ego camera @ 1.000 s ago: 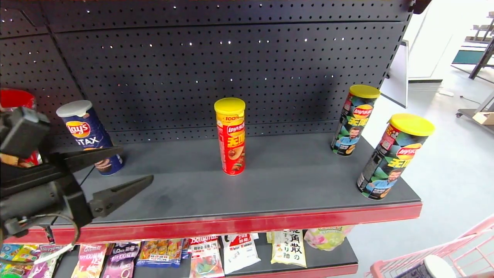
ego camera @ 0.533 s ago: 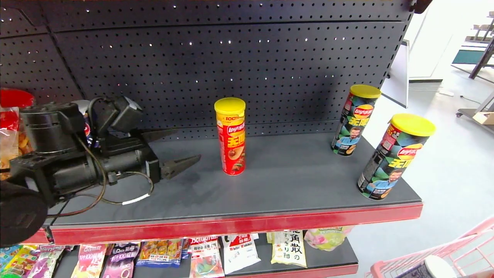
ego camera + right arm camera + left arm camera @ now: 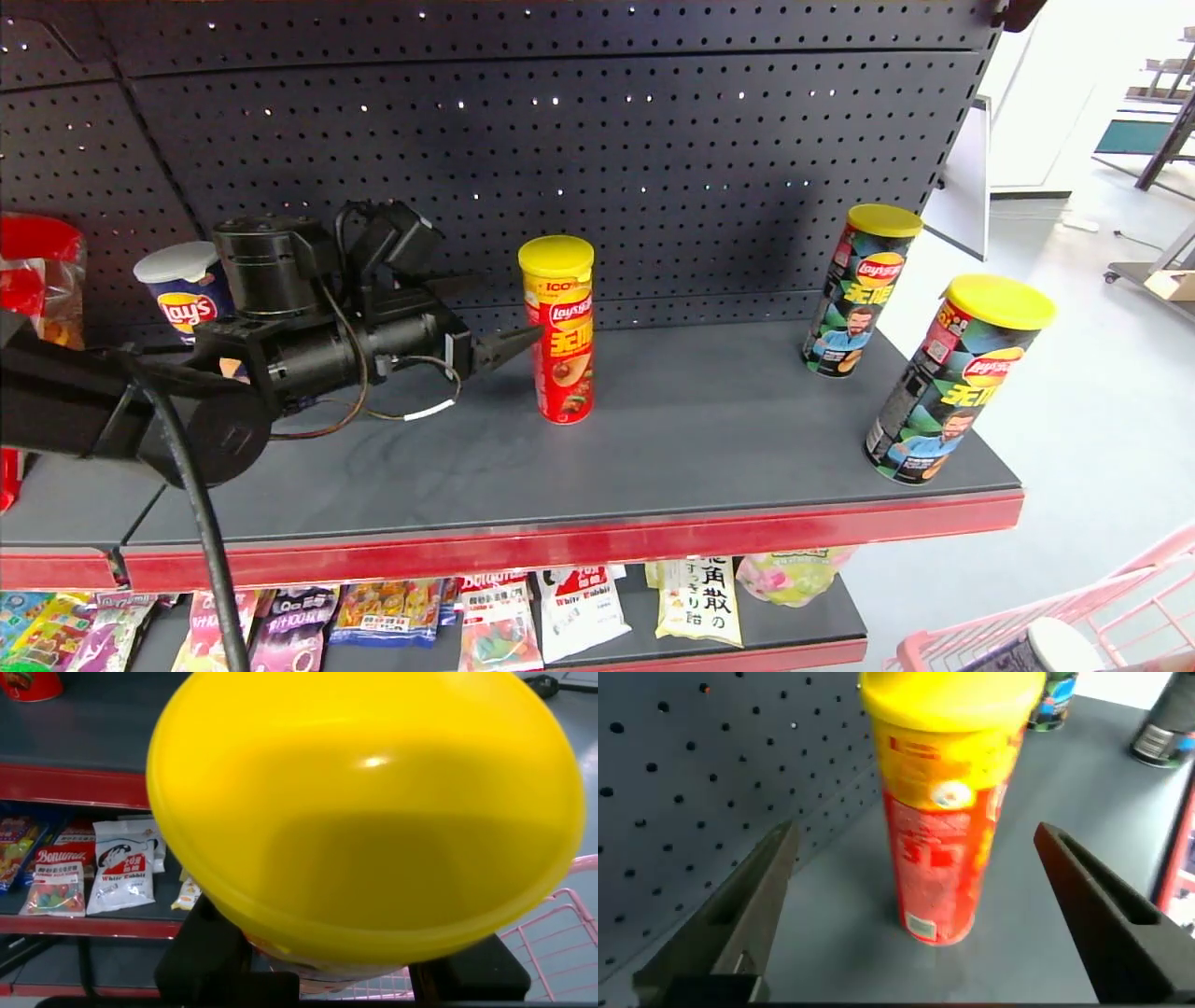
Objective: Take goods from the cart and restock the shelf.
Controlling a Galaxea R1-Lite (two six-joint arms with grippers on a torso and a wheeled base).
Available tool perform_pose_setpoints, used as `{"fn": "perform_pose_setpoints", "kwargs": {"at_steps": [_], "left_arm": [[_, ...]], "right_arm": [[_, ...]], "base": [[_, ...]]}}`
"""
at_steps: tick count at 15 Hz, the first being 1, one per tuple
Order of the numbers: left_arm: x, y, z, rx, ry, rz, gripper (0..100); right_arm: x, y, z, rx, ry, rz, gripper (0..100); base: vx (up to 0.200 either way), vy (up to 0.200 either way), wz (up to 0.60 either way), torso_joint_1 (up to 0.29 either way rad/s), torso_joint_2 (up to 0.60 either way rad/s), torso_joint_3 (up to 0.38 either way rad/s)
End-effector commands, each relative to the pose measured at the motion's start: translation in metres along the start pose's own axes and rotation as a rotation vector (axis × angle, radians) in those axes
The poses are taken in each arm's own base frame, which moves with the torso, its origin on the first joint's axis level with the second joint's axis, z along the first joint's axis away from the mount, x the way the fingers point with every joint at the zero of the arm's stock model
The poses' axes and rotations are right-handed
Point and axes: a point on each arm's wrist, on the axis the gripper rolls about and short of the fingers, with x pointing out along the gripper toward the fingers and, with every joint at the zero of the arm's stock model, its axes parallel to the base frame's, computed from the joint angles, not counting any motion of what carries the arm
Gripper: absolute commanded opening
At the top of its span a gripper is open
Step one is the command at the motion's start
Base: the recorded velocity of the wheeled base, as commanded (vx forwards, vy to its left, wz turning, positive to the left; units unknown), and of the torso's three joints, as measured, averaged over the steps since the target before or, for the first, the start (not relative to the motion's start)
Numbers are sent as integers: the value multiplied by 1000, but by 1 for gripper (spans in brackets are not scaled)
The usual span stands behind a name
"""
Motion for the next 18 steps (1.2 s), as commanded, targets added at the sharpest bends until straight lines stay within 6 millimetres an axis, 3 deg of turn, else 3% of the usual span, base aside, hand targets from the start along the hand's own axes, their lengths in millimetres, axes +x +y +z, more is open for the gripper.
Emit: {"fn": "perform_pose_setpoints", "kwargs": {"at_steps": [1, 9, 15, 18], "left_arm": [[10, 0, -4, -5, 4, -11, 100], [46, -3, 5, -10, -43, -9, 100], [64, -6, -6, -31, -25, -16, 100], [77, -6, -2, -40, -49, 1, 100]], "right_arm": [[0, 0, 0, 0, 3, 0, 0], [1, 0, 1, 0, 5, 0, 0], [1, 0, 1, 14, 7, -7, 0], [1, 0, 1, 14, 7, -7, 0]], "base": [[0, 0, 0, 0, 0, 0], [0, 0, 0, 0, 0, 0], [0, 0, 0, 0, 0, 0], [0, 0, 0, 0, 0, 0]]}}
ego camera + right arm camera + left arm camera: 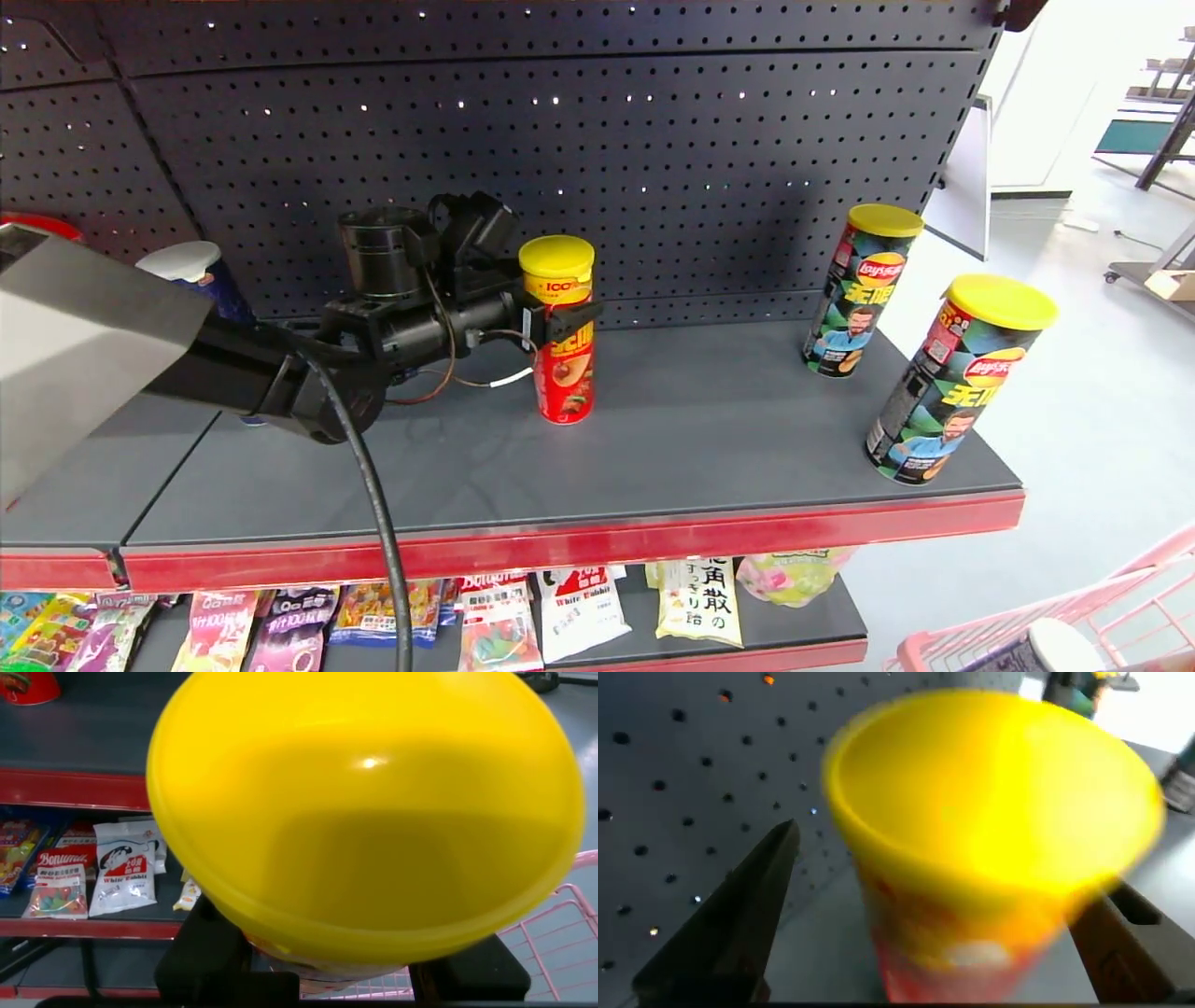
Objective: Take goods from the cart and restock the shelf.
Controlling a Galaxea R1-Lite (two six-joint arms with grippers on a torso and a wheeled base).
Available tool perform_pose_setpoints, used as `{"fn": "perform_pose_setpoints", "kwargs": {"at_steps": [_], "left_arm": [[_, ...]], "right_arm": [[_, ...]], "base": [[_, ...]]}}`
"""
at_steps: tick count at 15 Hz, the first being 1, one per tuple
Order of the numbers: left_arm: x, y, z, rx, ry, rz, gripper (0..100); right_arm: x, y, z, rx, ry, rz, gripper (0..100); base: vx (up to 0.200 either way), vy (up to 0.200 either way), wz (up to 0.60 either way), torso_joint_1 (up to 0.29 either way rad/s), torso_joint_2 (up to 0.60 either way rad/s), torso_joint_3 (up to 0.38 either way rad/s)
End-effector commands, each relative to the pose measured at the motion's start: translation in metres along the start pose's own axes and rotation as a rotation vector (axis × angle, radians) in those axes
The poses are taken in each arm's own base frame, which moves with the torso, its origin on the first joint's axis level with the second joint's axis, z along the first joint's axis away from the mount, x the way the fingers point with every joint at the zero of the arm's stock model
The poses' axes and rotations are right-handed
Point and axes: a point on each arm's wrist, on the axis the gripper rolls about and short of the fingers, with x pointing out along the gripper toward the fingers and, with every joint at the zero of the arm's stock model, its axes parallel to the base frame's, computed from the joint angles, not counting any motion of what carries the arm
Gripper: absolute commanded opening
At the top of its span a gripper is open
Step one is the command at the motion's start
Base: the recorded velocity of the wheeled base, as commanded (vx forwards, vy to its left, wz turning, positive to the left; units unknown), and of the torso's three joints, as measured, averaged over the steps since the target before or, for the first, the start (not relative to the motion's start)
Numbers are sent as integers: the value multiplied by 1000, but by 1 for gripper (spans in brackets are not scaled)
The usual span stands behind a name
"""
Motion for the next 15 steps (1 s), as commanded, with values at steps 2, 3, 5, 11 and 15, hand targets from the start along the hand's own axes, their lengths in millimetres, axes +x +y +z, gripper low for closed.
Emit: {"fn": "perform_pose_setpoints", "kwargs": {"at_steps": [2, 3, 5, 11, 15], "left_arm": [[11, -2, -2, -11, -7, 4, 100], [15, -5, -3, -12, -7, 1, 100], [19, -7, -5, -11, -8, 15, 0], [14, -8, 0, -30, -23, -2, 0], [-24, -20, 14, -58, -27, -125, 0]], "right_arm": [[0, 0, 0, 0, 2, 0, 0], [0, 0, 0, 1, 1, 0, 0], [0, 0, 0, 1, -1, 0, 0], [-1, 0, 1, 11, -5, -3, 0], [-1, 0, 2, 11, -6, -7, 0]], "base": [[0, 0, 0, 0, 0, 0], [0, 0, 0, 0, 0, 0], [0, 0, 0, 0, 0, 0], [0, 0, 0, 0, 0, 0], [0, 0, 0, 0, 0, 0]]}}
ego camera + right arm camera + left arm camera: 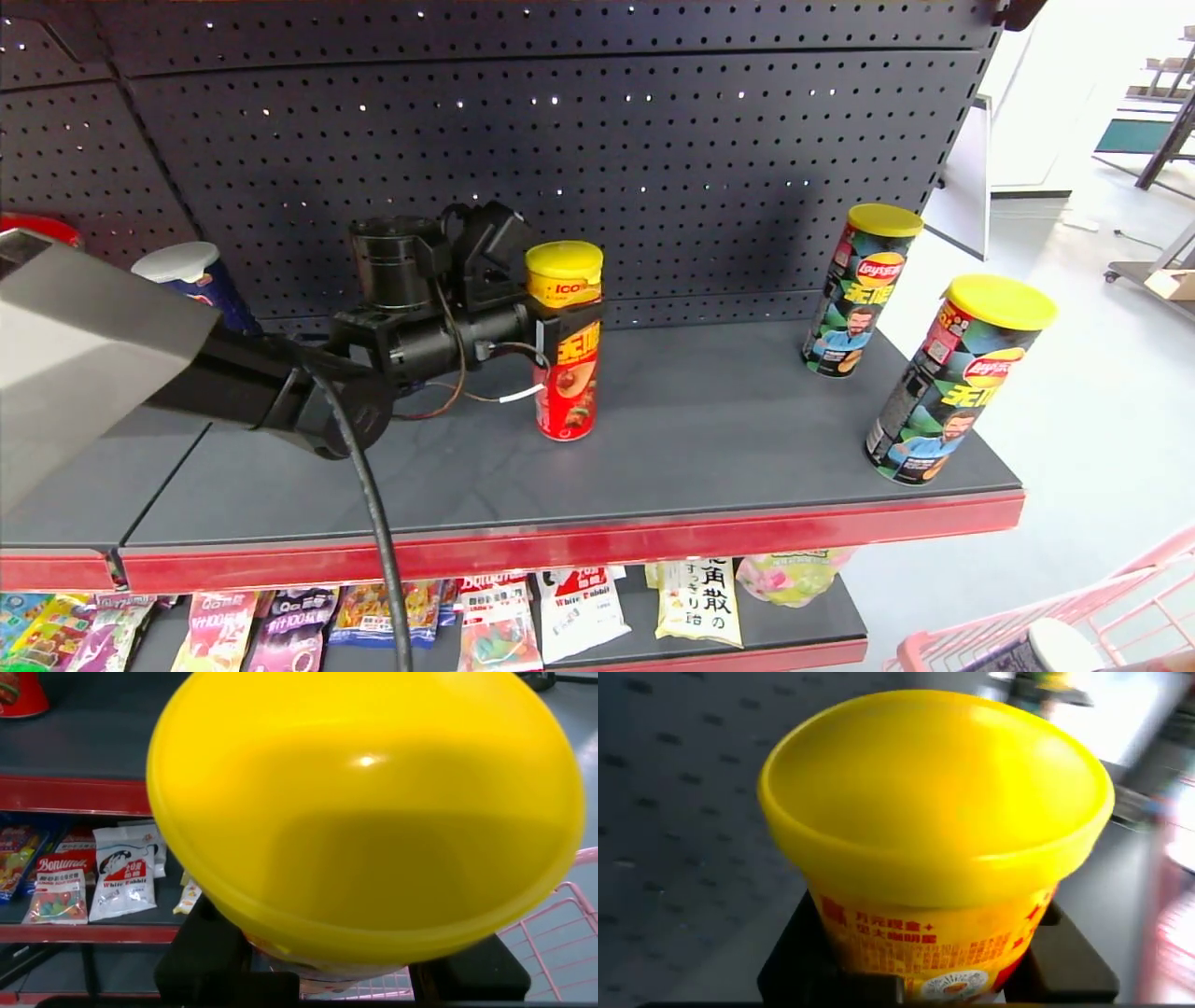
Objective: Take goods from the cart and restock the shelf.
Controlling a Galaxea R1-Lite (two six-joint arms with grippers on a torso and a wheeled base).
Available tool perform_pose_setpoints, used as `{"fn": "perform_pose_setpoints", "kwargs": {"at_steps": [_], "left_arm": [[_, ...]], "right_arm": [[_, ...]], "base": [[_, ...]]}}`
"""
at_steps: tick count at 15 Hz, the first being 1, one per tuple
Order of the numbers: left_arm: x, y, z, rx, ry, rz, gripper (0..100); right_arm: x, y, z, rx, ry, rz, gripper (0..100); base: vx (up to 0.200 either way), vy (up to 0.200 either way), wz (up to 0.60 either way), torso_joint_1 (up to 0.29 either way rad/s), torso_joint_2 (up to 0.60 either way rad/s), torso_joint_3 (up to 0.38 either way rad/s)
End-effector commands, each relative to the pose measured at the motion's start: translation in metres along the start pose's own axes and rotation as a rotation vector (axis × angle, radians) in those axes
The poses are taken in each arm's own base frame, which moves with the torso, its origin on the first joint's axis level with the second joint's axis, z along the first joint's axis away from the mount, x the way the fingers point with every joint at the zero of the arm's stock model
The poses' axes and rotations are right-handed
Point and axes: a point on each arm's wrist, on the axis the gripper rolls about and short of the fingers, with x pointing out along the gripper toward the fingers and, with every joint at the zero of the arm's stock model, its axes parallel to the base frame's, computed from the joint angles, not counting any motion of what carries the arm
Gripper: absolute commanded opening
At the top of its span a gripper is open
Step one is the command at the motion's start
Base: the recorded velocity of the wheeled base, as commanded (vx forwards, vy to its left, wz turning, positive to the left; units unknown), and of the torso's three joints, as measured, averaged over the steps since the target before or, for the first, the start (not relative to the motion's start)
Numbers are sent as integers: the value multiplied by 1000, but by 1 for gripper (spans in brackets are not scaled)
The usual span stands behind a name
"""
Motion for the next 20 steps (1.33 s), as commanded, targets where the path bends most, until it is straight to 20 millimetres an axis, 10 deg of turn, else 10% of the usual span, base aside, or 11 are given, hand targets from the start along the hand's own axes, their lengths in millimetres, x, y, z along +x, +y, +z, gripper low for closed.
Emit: {"fn": "perform_pose_setpoints", "kwargs": {"at_steps": [1, 8, 20], "left_arm": [[-36, -14, 20, 15, -29, -64, 0], [-81, -31, -1, 107, -16, -244, 0], [-54, -15, -31, 97, -84, -399, 0]], "right_arm": [[0, 0, 0, 0, 1, 1, 0], [-1, -1, 6, 1, -12, 3, 0], [0, -2, 18, 1, -19, -1, 0]], "base": [[0, 0, 0, 0, 0, 0], [0, 0, 0, 0, 0, 0], [0, 0, 0, 0, 0, 0]]}}
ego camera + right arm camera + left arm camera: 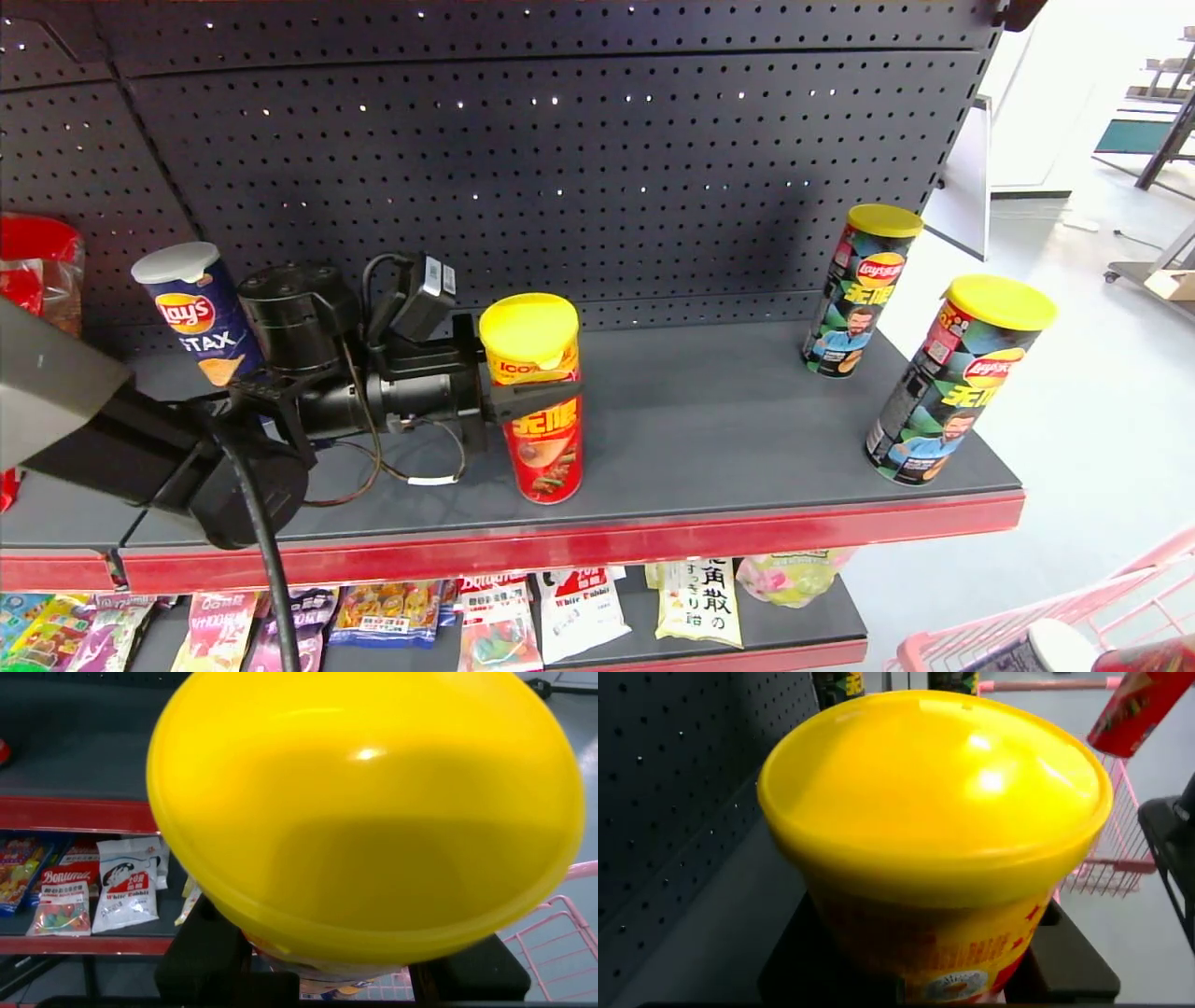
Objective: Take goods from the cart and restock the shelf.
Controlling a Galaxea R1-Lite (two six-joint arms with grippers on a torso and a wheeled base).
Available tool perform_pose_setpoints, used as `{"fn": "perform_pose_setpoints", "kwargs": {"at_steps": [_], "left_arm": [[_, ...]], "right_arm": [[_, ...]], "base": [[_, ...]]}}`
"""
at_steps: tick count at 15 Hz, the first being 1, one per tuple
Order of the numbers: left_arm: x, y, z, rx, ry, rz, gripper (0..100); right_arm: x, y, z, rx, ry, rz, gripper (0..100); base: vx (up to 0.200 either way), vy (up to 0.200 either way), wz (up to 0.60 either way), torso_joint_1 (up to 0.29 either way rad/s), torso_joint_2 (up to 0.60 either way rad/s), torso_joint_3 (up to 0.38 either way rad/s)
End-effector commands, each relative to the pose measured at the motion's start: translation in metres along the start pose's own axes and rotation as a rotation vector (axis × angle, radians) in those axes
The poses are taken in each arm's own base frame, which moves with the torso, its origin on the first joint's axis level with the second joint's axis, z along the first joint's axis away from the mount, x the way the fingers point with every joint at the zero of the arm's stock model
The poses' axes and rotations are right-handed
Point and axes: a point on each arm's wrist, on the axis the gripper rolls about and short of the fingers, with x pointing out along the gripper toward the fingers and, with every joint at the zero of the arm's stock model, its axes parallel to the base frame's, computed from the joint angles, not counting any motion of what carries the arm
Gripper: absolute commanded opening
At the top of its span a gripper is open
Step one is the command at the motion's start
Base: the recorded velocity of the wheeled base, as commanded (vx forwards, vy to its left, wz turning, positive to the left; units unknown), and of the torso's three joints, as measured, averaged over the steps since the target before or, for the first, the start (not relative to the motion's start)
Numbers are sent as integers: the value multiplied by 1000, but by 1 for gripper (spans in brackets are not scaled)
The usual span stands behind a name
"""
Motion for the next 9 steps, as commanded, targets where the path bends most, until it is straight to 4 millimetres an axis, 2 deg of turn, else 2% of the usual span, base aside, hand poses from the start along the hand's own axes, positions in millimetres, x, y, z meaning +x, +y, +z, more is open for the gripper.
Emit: {"fn": "perform_pose_setpoints", "kwargs": {"at_steps": [1, 6, 9], "left_arm": [[8, 0, -8, -52, -10, -15, 0], [5, -2, -7, -76, -30, -18, 0], [-3, -14, -10, -96, -19, -17, 0]], "right_arm": [[0, 0, 0, 0, 3, -1, 0], [0, 0, 2, 0, -3, -3, 0], [-1, 0, 4, 0, -11, -3, 0]], "base": [[0, 0, 0, 0, 0, 0], [0, 0, 0, 0, 0, 0], [0, 0, 0, 0, 0, 0]]}}
